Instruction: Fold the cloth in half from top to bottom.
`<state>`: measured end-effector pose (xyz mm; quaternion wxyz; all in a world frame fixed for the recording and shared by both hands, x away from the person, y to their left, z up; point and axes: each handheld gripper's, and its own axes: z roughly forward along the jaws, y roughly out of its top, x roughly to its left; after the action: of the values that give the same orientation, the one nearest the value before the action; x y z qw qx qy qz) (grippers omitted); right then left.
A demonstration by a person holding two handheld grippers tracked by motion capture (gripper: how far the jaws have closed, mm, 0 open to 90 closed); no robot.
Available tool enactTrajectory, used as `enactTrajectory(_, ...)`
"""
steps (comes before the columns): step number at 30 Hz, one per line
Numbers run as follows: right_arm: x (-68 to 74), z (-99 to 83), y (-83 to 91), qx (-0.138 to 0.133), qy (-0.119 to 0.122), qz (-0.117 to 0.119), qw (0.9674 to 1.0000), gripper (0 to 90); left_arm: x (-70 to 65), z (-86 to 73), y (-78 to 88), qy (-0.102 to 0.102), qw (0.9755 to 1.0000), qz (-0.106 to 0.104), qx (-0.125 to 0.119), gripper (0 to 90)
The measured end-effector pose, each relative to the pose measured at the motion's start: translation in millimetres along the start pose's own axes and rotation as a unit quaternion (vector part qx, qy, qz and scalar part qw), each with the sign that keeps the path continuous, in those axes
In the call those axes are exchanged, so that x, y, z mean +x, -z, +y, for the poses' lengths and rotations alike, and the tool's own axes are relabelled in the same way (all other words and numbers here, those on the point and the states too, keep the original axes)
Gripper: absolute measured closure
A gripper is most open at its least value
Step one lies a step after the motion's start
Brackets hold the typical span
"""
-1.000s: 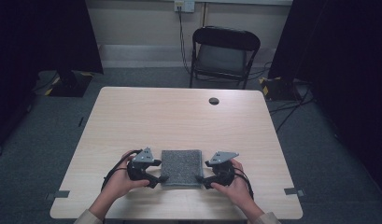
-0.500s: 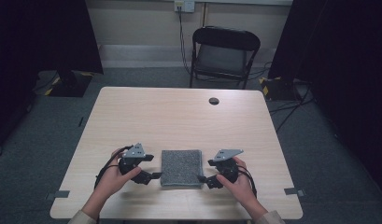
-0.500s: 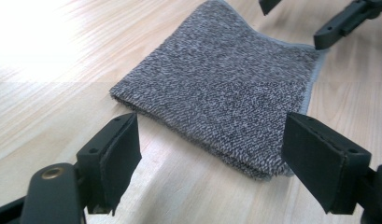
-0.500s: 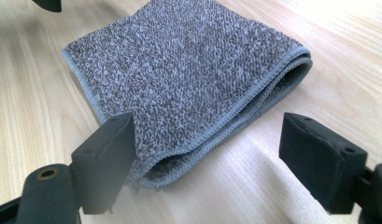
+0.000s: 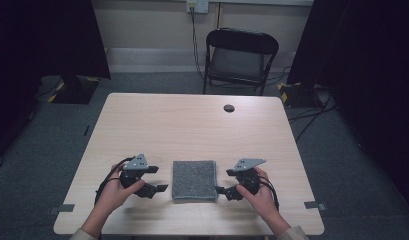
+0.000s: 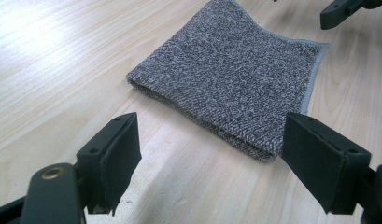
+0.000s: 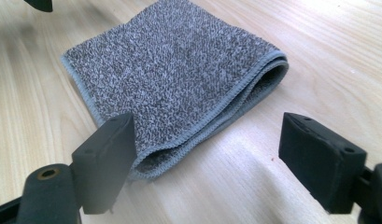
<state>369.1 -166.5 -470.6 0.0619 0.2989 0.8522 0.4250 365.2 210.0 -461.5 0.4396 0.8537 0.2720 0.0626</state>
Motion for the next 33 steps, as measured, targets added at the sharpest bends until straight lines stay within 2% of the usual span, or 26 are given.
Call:
enactTrajectory(5, -1.6, -4.1, 5.5, 0.006, 0.005, -0.007, 0.9999, 20.7, 2.4, 2.3, 2.8, 0.002, 1.0, 0.002, -0.009, 19.5)
enactTrajectory(11, -7.6, -8.5, 12.3, 0.002, -0.002, -0.01, 1.0, 21.8, 5.7, 1.6, 5.2, -0.004, 1.0, 0.002, -0.006, 19.1)
enactTrajectory(13, -9.3, -9.6, 14.1, 0.003, -0.002, -0.011, 0.9999, 22.5, 7.9, -0.2, 5.8, 0.004, 0.9999, 0.001, -0.009, 19.2)
enactTrajectory(16, -11.3, -11.2, 15.4, 0.002, -0.002, -0.013, 0.9999, 23.1, 9.4, -1.6, 6.1, 0.004, 0.9999, 0.001, -0.011, 19.1)
enactTrajectory(26, -15.9, -11.9, 20.4, -0.001, -0.003, -0.011, 0.9999, 23.1, 17.2, -10.9, 12.6, 0.011, 0.9998, 0.015, -0.006, 19.1)
enactTrajectory(33, -20.7, -16.7, 28.1, 0.005, 0.003, -0.02, 0.9998, 23.1, 20.7, -16.2, 16.2, 0.014, 0.9996, 0.024, 0.001, 19.1)
